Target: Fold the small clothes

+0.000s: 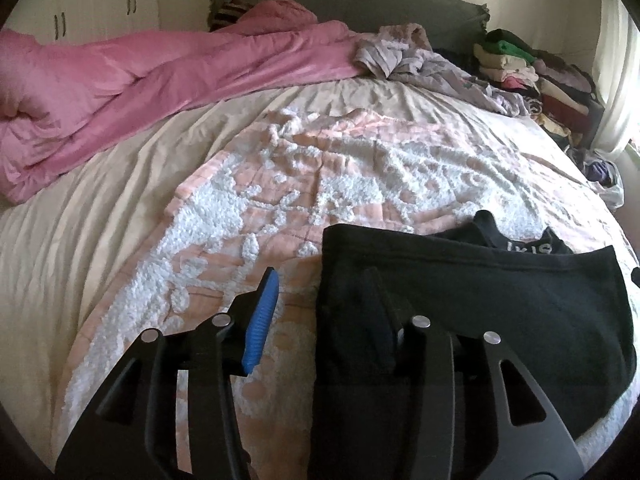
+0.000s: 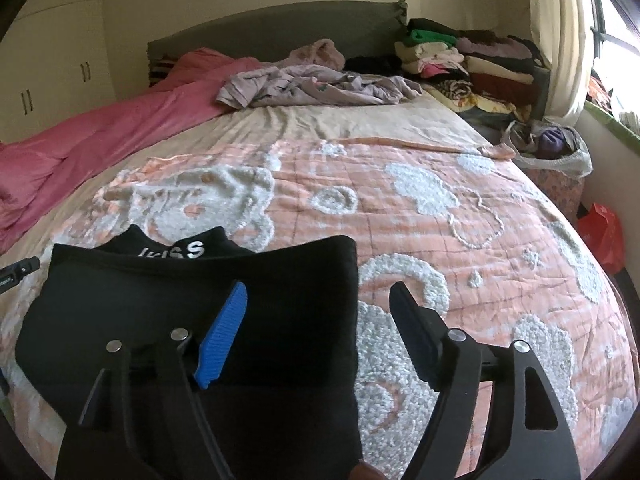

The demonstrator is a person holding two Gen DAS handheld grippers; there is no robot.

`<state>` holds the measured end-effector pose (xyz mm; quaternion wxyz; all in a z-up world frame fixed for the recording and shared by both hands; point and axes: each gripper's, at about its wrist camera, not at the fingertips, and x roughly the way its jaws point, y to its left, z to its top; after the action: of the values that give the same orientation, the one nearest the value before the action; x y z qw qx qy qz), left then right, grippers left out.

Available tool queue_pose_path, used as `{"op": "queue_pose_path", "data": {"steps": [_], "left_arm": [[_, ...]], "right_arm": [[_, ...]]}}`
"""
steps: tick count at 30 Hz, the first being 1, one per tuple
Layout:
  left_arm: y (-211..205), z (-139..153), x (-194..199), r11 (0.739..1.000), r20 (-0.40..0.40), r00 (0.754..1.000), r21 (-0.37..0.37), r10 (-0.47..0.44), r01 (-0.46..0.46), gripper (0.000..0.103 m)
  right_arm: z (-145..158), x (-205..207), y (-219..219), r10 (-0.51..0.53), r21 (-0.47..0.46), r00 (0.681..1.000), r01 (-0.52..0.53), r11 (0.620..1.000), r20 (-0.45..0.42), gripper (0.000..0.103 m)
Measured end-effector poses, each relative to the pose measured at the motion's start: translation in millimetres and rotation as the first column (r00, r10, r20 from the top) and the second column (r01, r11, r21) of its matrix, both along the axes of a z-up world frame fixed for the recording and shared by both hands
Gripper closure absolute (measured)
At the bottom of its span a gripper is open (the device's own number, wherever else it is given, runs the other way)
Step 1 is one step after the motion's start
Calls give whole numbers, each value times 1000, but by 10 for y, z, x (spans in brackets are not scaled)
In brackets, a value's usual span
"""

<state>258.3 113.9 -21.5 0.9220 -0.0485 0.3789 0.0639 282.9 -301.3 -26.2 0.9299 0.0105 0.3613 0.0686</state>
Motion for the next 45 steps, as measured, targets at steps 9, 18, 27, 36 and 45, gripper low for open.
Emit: {"op": "queue_pose_path", "data": {"steps": [9, 18, 27, 36, 45], "left_arm": [[-205, 120, -98, 999, 22, 999, 14, -47, 47, 58], [-682, -87, -131, 985, -44, 985, 41, -166, 168, 51], [-872, -400, -197, 972, -113, 973, 97, -202, 213, 46], [-846, -443, -233, 974, -113, 974, 93, -198, 209, 46], [-878, -420, -266, 973, -115, 975, 107, -192, 204, 45]], "right_arm": [[123, -113, 205, 88, -2, 996, -88, 996, 33, 21], [-20, -203, 685, 236, -63, 972, -235, 970, 5, 20], [-352, -195, 967, 268, -157, 954, -287, 945, -135, 16], [-566, -102, 845, 211, -108, 956, -236, 966, -202, 13], [-459, -170, 772, 210, -59, 959, -224, 973, -190, 12]]}}
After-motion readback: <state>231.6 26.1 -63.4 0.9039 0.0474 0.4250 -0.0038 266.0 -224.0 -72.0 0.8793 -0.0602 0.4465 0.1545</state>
